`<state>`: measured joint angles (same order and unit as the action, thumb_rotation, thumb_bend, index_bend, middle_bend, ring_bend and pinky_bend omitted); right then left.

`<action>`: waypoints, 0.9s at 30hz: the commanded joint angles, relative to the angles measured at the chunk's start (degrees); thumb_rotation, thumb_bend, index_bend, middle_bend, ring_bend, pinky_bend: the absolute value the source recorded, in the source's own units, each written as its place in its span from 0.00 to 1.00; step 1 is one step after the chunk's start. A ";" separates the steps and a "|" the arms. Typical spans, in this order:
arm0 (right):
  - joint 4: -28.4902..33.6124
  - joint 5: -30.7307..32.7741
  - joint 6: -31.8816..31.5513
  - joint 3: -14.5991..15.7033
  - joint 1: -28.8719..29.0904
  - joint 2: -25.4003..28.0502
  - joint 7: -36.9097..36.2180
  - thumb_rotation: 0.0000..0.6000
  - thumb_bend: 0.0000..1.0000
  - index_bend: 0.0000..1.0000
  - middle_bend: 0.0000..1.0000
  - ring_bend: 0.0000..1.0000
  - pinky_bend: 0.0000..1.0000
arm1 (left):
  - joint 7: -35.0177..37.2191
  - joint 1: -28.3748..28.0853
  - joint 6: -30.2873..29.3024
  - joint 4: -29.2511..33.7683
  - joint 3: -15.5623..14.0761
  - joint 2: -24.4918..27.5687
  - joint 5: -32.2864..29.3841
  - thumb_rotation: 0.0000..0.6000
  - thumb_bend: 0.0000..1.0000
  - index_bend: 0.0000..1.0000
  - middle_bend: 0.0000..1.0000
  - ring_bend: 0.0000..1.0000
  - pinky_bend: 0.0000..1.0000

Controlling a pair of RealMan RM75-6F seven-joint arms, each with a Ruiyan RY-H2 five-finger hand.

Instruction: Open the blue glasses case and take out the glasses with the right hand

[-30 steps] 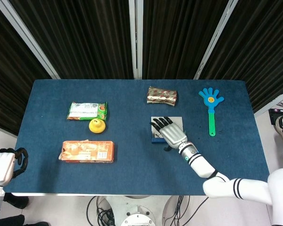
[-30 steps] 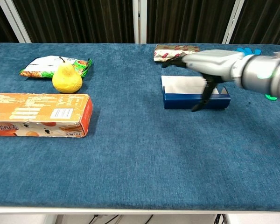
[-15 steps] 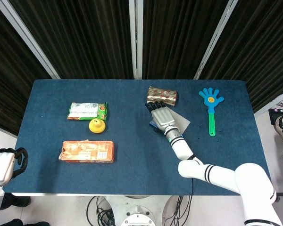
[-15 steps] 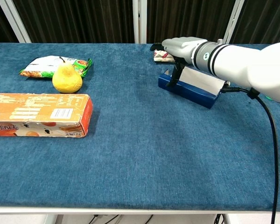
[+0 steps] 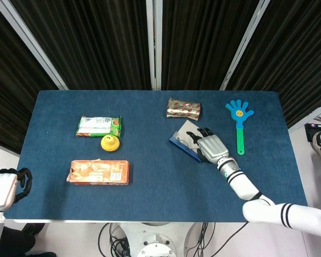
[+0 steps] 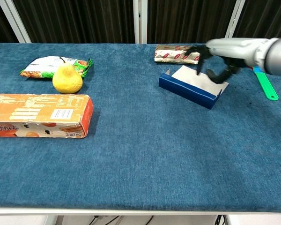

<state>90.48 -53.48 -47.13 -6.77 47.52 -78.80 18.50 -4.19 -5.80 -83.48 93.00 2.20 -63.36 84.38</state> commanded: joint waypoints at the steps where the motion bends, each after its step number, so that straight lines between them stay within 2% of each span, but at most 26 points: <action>1: 0.88 -4.94 0.12 2.32 -2.78 1.23 -4.00 1.00 0.69 0.00 0.30 0.00 0.00 | -0.07 0.01 -0.03 -0.01 0.02 -0.03 -0.03 1.00 0.36 0.71 0.69 0.52 0.48; 10: -0.98 -9.69 1.08 3.50 -3.85 -0.15 -7.10 1.00 0.70 0.00 0.30 0.00 0.00 | -0.02 0.00 0.03 -0.02 0.04 -0.03 -0.11 1.00 0.36 0.71 0.69 0.52 0.48; 16: 0.83 -13.64 1.09 3.73 -4.32 -0.47 -9.54 1.00 0.72 0.00 0.29 0.00 0.00 | -0.03 -0.04 0.08 -0.02 0.04 -0.02 -0.08 1.00 0.36 0.71 0.69 0.52 0.48; 21: 0.76 -14.05 2.41 1.80 -2.27 -2.56 -9.27 1.00 0.72 0.00 0.27 0.00 0.00 | -0.14 -0.04 0.05 -0.02 0.03 -0.04 -0.05 1.00 0.36 0.71 0.69 0.52 0.48; 27: -2.39 -9.31 4.88 -1.33 2.32 -7.91 -4.81 1.00 0.72 0.00 0.24 0.00 0.00 | 0.10 -0.04 0.09 -0.06 0.03 0.00 -0.07 1.00 0.36 0.71 0.69 0.52 0.48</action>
<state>89.39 -64.42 -43.10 -6.97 48.37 -85.06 12.16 -4.08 -5.84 -83.39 92.94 2.23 -63.36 84.31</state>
